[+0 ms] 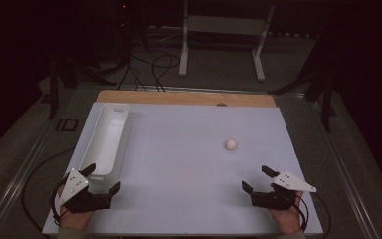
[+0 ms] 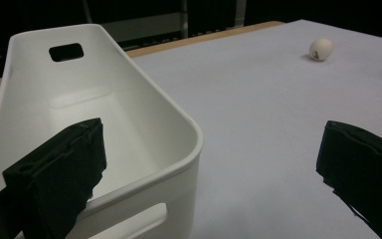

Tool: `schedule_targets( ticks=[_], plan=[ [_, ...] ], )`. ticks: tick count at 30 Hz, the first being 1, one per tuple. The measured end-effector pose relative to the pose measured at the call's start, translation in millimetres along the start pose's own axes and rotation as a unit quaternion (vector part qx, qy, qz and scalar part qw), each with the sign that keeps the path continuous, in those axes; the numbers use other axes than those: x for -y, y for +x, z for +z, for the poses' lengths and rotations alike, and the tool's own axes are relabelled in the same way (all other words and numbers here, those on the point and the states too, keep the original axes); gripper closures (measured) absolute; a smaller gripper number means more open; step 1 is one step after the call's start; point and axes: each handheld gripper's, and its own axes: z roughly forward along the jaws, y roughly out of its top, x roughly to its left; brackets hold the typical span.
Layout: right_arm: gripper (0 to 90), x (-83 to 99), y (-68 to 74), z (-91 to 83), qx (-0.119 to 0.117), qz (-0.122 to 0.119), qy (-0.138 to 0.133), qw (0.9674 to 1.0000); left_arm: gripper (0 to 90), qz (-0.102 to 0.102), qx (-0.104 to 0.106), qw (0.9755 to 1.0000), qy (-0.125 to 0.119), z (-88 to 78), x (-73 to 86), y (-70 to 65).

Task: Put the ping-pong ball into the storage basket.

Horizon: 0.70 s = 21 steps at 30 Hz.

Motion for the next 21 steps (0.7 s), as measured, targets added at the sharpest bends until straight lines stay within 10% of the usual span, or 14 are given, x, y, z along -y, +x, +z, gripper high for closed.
schedule_targets(
  ticks=[21],
  plan=[
    [7.0,-9.3,1.3,-6.2,0.007,0.007,0.007,0.9999,0.0,-0.011,0.002,0.9999,-0.003,-0.7,1.8,-0.2]
  ],
)
